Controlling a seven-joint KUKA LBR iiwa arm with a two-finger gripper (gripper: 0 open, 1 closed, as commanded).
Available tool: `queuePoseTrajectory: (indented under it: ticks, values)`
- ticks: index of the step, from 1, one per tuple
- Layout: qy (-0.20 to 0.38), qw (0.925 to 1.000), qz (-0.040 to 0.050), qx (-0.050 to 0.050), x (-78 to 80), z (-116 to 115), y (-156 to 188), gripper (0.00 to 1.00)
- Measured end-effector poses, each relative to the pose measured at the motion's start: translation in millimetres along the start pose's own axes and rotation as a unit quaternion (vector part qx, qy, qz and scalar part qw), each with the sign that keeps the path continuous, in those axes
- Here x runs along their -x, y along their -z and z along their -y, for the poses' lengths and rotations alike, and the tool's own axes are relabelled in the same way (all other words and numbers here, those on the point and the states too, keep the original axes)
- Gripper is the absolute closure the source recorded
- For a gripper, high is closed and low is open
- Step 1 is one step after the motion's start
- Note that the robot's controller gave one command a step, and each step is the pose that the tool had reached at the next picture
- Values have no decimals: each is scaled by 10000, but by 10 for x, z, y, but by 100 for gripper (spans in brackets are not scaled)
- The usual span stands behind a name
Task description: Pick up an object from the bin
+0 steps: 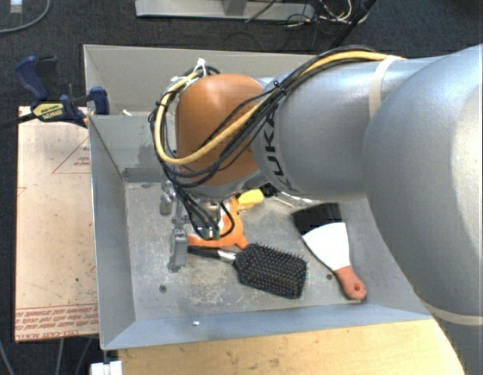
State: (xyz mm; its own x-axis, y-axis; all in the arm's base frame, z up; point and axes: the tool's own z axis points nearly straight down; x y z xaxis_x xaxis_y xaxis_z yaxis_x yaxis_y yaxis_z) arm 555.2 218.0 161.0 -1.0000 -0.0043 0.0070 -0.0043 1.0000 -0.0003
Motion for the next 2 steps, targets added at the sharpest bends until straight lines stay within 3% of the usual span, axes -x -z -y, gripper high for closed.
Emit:
queuePoseTrajectory:
  ticks: [1, 2]
  values:
    - [-17, 10000, 36, 8, 20, 9, 46, 0]
    - [356, 9994, 38, 19, 65, 339, -181, 0]
